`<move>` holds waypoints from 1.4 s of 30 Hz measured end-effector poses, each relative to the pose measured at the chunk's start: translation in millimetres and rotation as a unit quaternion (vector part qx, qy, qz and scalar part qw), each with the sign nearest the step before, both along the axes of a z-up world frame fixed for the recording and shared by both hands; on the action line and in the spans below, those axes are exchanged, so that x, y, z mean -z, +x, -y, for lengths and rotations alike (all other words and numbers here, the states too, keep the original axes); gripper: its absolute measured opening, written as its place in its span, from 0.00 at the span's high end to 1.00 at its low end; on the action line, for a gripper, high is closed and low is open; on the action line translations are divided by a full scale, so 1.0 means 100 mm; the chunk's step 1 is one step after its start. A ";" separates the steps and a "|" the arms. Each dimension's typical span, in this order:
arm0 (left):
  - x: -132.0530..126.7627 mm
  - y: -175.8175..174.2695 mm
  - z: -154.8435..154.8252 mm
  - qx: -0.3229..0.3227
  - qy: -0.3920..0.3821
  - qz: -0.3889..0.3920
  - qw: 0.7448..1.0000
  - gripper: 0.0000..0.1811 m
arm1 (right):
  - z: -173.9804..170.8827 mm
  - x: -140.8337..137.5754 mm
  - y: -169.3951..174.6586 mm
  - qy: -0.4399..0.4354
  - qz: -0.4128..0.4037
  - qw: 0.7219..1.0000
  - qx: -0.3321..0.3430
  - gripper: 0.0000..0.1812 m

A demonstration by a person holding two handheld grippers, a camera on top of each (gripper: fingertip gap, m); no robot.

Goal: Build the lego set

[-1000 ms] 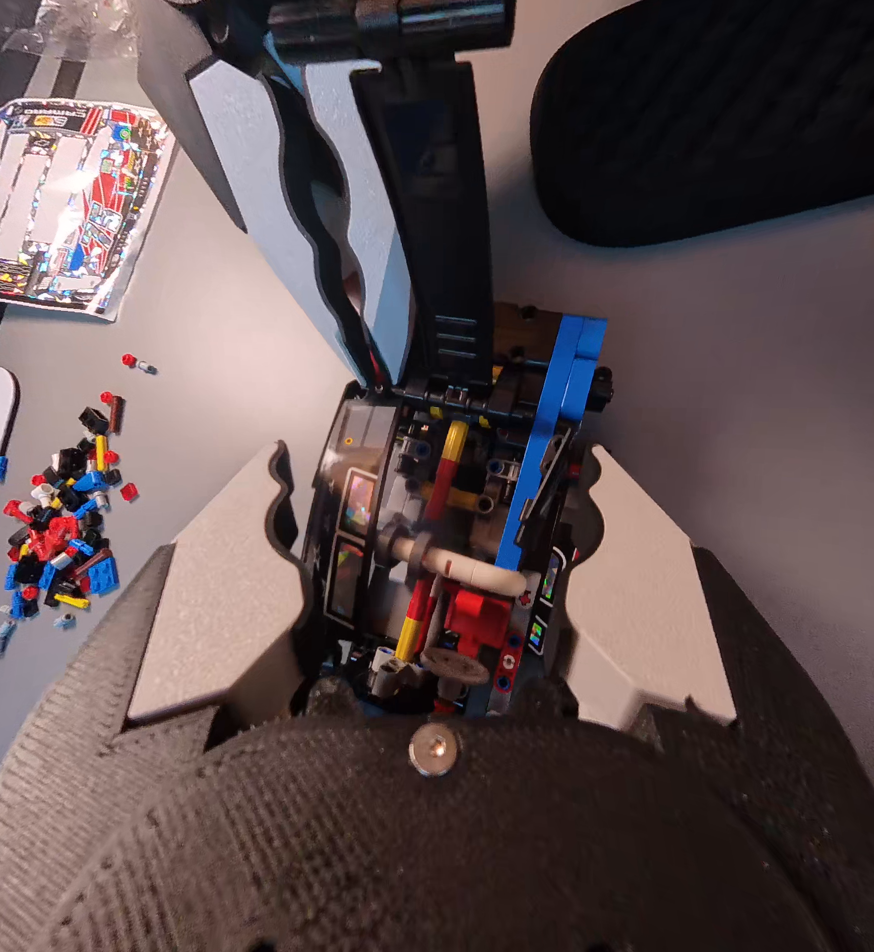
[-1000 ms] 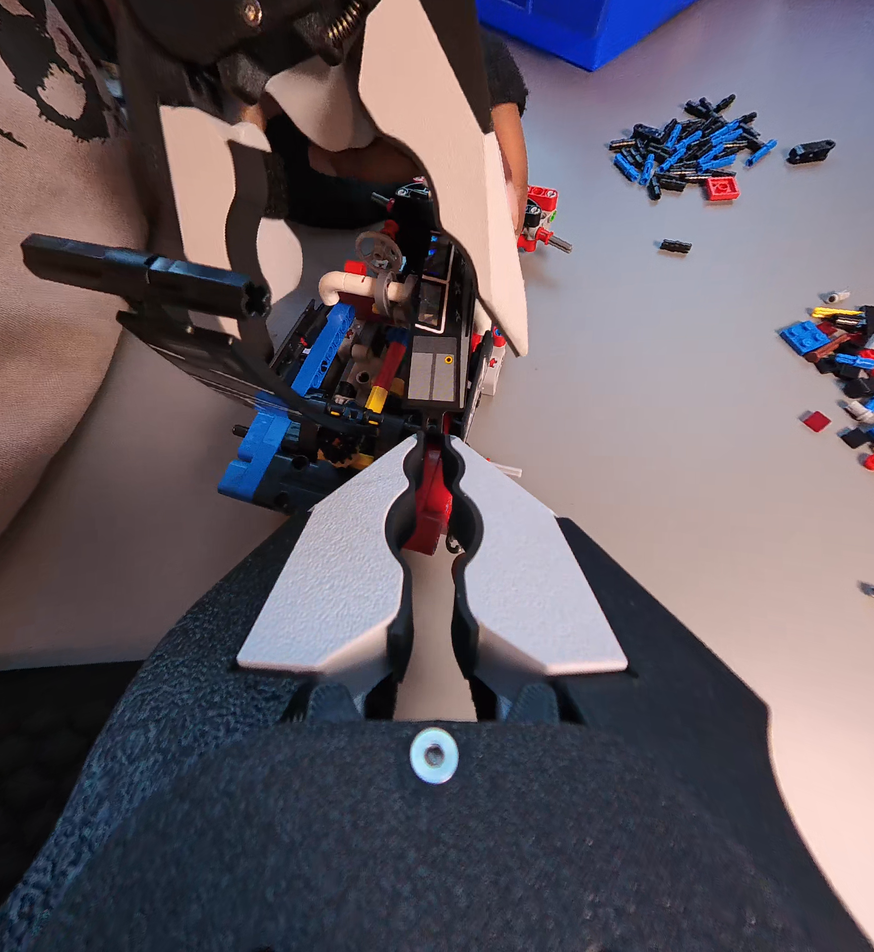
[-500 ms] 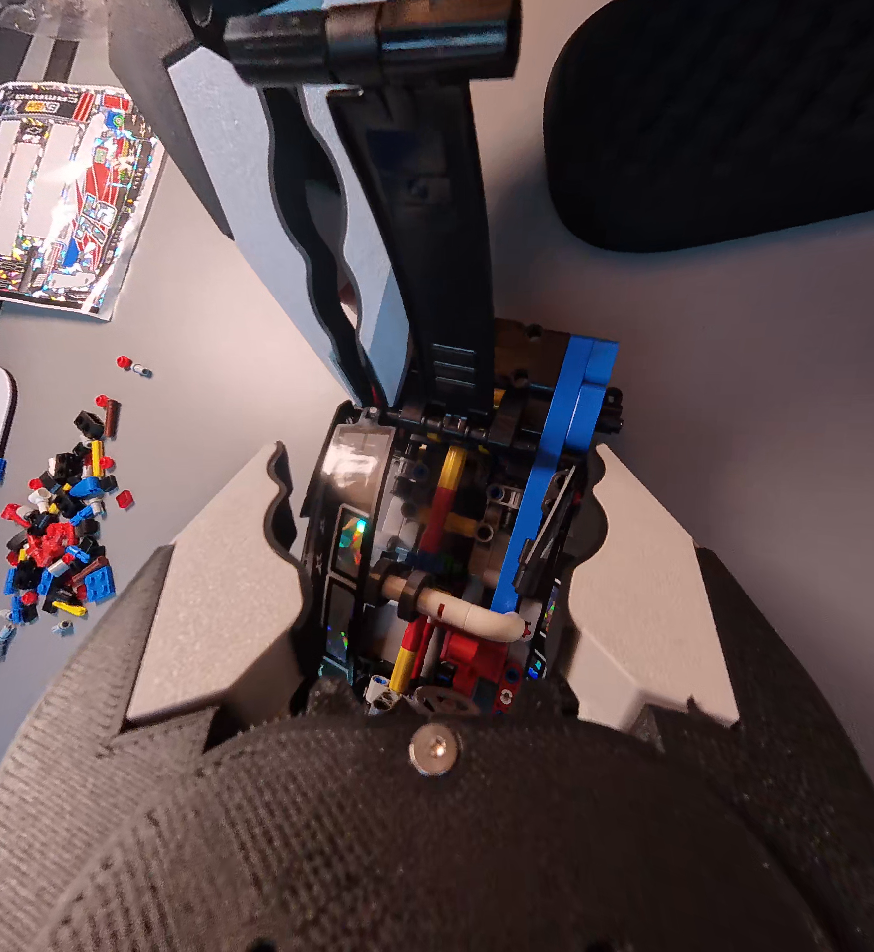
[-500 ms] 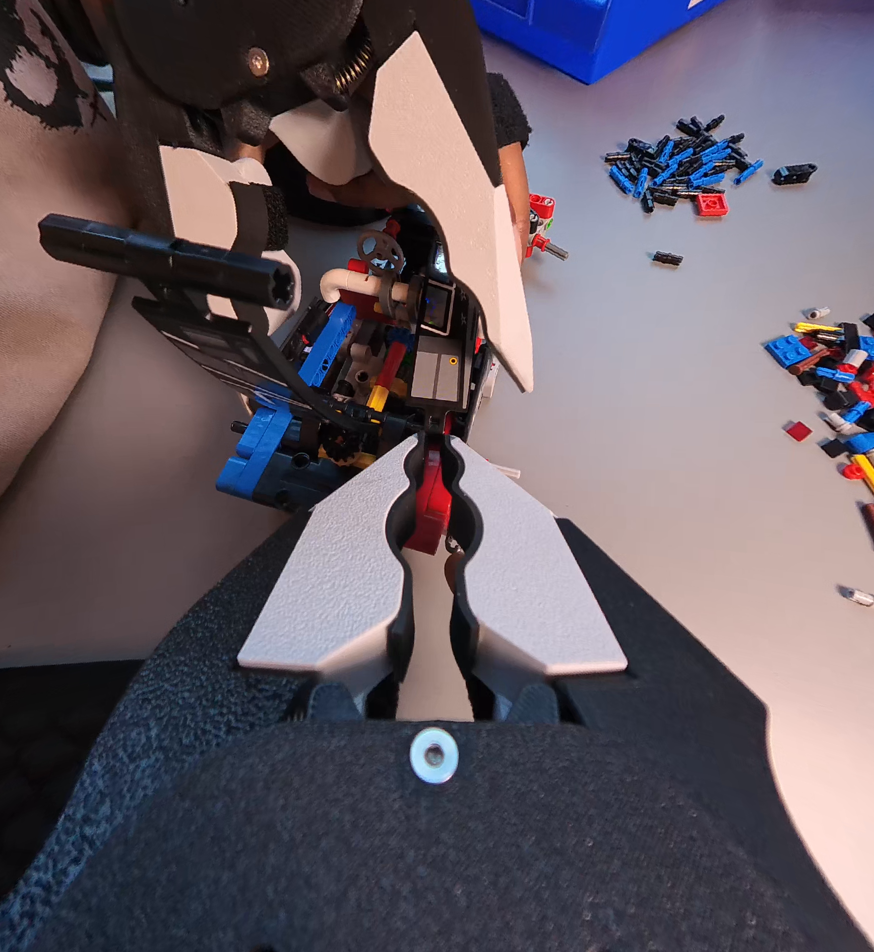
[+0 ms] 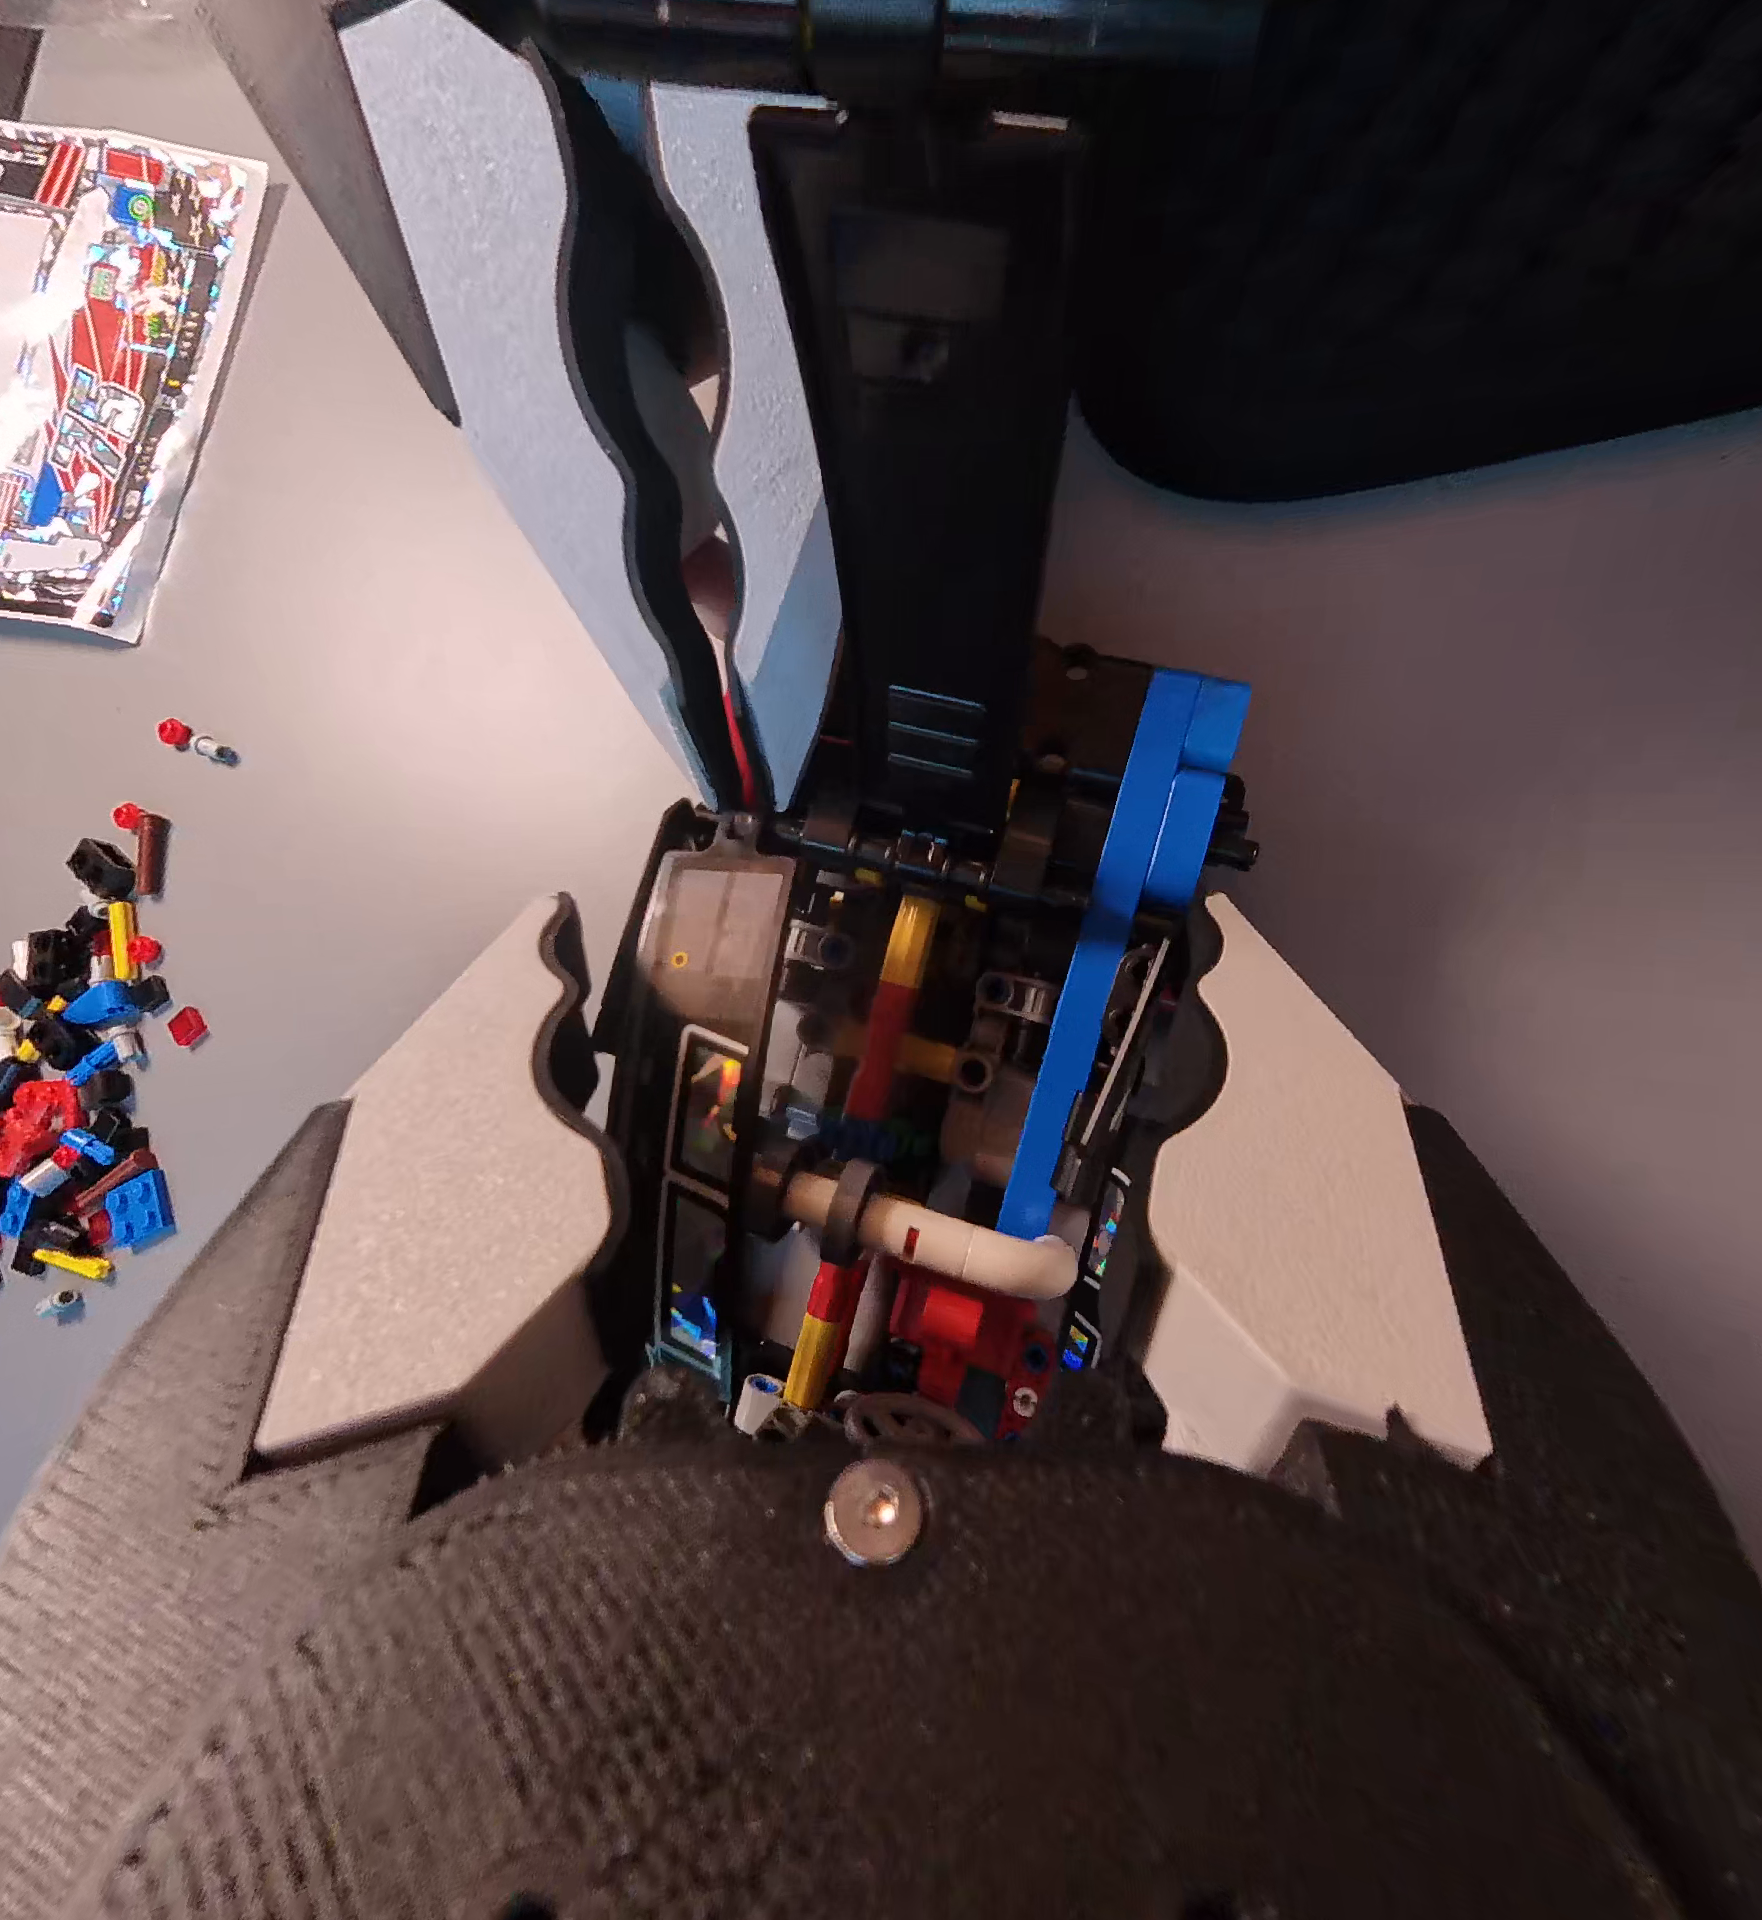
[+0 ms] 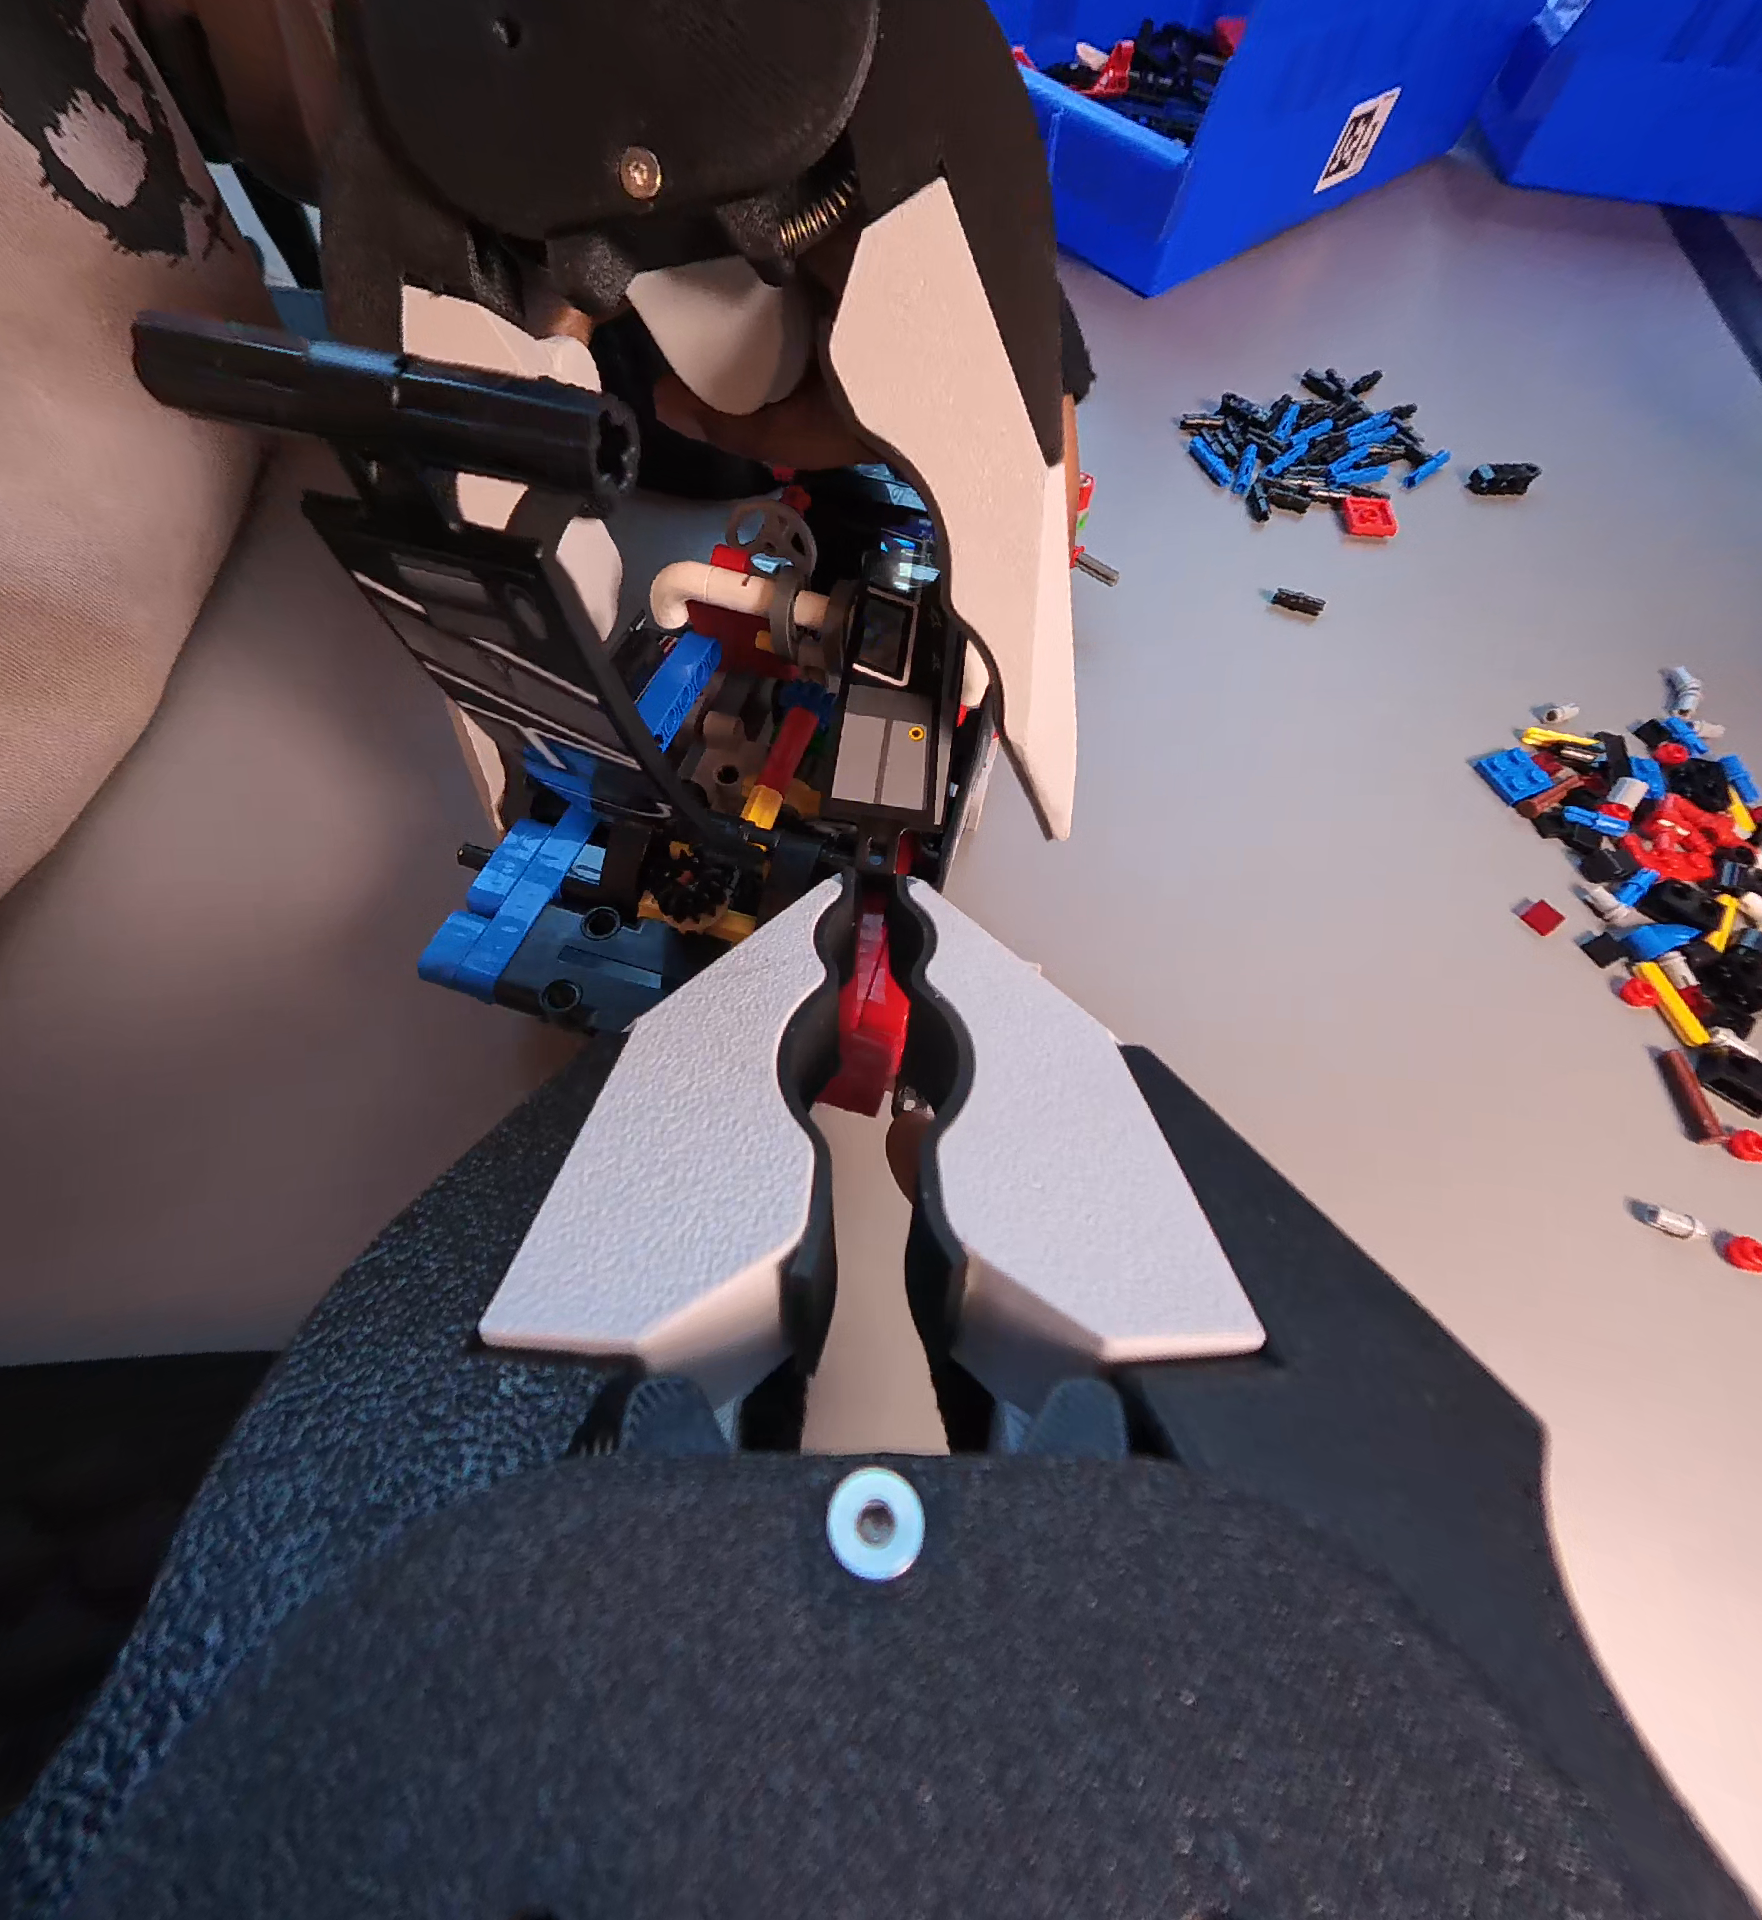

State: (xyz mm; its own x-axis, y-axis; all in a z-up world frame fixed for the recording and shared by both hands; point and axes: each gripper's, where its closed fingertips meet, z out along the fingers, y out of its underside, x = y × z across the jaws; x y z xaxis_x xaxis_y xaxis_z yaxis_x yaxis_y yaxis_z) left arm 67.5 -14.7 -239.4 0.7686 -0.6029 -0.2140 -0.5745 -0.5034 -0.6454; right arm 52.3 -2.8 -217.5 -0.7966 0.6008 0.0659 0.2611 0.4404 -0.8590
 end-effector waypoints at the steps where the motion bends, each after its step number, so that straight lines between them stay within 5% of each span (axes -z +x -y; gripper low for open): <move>1: 0.00 0.01 0.00 0.001 -0.001 0.003 1.000 0.39 | 0.00 0.00 0.00 0.002 -0.005 1.000 0.001 0.98; 17: 0.02 0.08 0.00 0.032 -0.024 0.022 0.999 0.43 | 0.03 0.03 -0.04 -0.096 0.082 0.992 -0.002 0.97; 42: 0.09 0.10 0.02 0.035 -0.058 0.038 0.997 0.43 | 0.03 0.03 -0.02 0.060 -0.063 0.996 0.019 0.98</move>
State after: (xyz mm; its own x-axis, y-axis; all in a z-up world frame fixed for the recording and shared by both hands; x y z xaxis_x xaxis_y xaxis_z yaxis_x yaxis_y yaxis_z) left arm 77.2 -16.8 -248.3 0.7352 -0.6729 -0.0822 -0.5621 -0.5373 -0.6288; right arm 50.3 -5.4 -220.0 -0.7541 0.6126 0.2369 0.1734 0.5336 -0.8278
